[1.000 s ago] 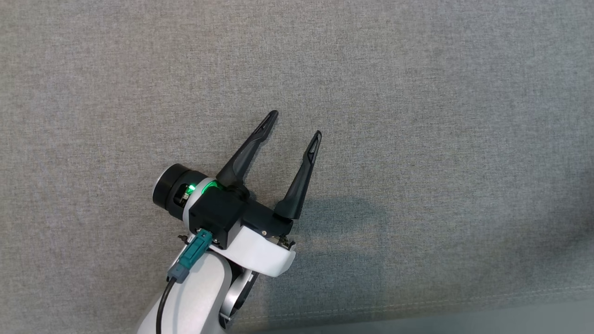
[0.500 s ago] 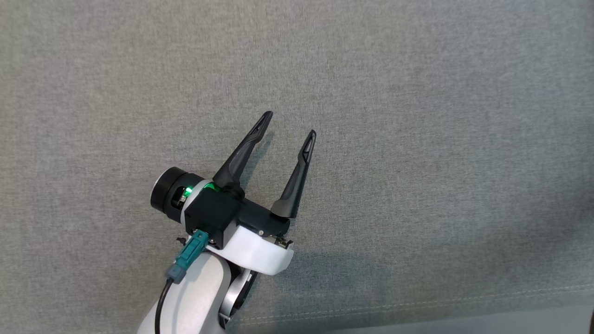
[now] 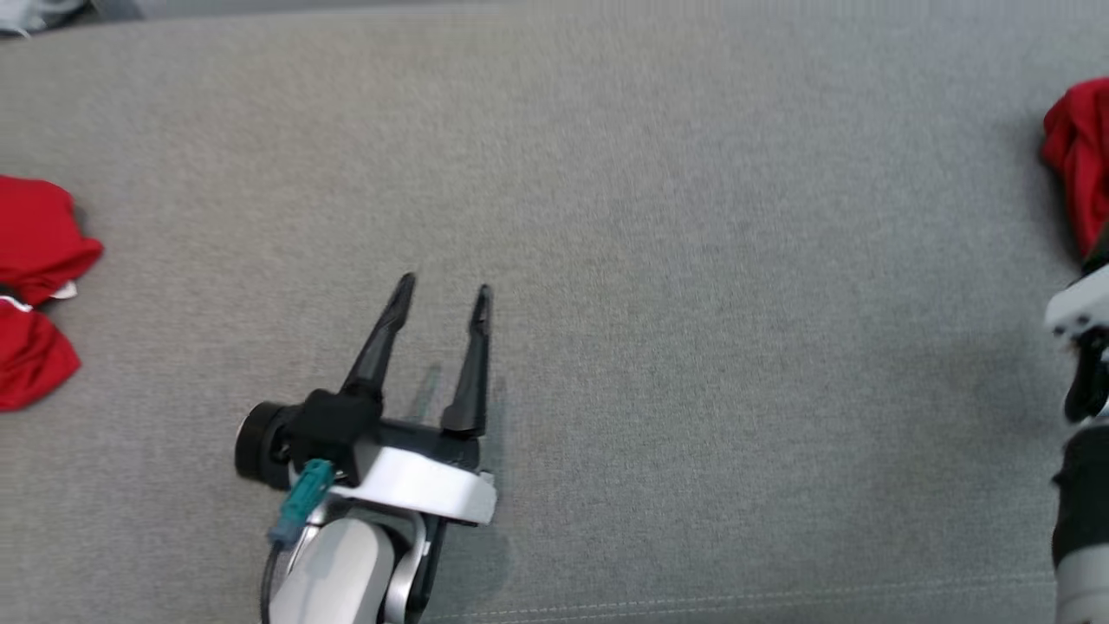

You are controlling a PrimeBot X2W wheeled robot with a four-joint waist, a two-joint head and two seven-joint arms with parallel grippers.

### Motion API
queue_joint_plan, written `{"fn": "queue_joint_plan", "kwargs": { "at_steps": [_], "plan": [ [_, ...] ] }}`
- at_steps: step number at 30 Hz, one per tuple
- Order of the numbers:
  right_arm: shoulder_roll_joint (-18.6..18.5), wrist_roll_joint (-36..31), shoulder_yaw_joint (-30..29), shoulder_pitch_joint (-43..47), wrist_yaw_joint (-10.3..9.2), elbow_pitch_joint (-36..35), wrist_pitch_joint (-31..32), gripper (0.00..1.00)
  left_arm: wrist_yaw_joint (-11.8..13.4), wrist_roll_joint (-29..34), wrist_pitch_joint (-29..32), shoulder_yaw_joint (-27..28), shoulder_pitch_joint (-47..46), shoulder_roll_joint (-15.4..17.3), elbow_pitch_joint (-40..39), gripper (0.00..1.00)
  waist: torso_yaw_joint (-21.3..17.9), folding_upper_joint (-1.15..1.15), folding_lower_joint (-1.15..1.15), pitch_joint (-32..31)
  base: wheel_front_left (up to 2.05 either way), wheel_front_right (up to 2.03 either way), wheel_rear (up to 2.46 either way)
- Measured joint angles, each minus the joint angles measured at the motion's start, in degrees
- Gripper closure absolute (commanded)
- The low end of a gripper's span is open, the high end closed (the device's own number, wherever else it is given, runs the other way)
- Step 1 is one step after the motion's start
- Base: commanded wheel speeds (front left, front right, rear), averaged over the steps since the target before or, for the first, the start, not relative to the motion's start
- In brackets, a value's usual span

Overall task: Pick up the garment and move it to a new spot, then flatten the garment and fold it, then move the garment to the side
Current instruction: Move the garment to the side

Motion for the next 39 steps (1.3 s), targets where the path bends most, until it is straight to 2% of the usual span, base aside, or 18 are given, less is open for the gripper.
{"fn": "queue_joint_plan", "kwargs": {
  "at_steps": [4, 8, 15, 19, 25, 33, 39],
  "plan": [
    [0.38, 4.92, 8.12, 6.55, 0.0, -2.08, 0.0, 0.0, 0.69, -0.81, 0.0, 3.92, 3.3, 0.0, -0.11, 0.0, 1.36, 0.0, 0.0, -4.43, 0.0, 0.0, 0.0],
    [0.62, 10.84, 17.03, 12.06, 0.0, -5.28, 0.0, 0.0, 0.27, -0.85, 0.0, 6.92, 7.2, 0.13, -0.34, 0.0, 2.77, 0.0, 0.0, -8.81, 0.0, 0.0, 0.0],
    [0.71, 14.86, 26.42, 22.82, 0.0, -15.78, 0.0, 0.0, -0.76, 0.49, 0.0, 11.94, 13.6, 0.26, -1.67, 0.0, 4.94, 0.0, 0.0, -15.51, 0.0, 0.0, 0.0],
    [0.78, 16.06, 32.4, 28.33, 0.0, -23.51, 0.0, 0.0, -2.77, 2.37, 0.0, 13.24, 14.93, 0.09, -3.23, 0.0, 6.27, 0.0, 0.0, -17.66, 0.0, 0.0, 0.0],
    [0.9, 15.59, 34.49, 37.06, 0.01, -32.93, 0.0, 0.0, -4.82, 4.5, 0.0, 14.28, 18.3, -0.07, -5.46, 0.0, 7.41, 0.0, 0.0, -20.06, 0.0, 0.0, 0.0],
    [0.81, 16.69, 36.22, 44.37, 0.01, -38.11, 0.0, 0.0, -6.7, 5.82, 0.0, 14.74, 21.91, -0.18, -5.72, 0.0, 6.6, 0.0, 0.0, -21.5, 0.0, 0.0, 0.0],
    [0.89, 17.67, 36.49, 49.3, 0.01, -40.36, 0.0, 0.0, -6.76, 5.91, 0.0, 14.68, 23.86, -0.21, -4.57, 0.0, 5.49, 0.0, 0.0, -21.92, 0.0, 0.0, 0.0]
  ]
}}
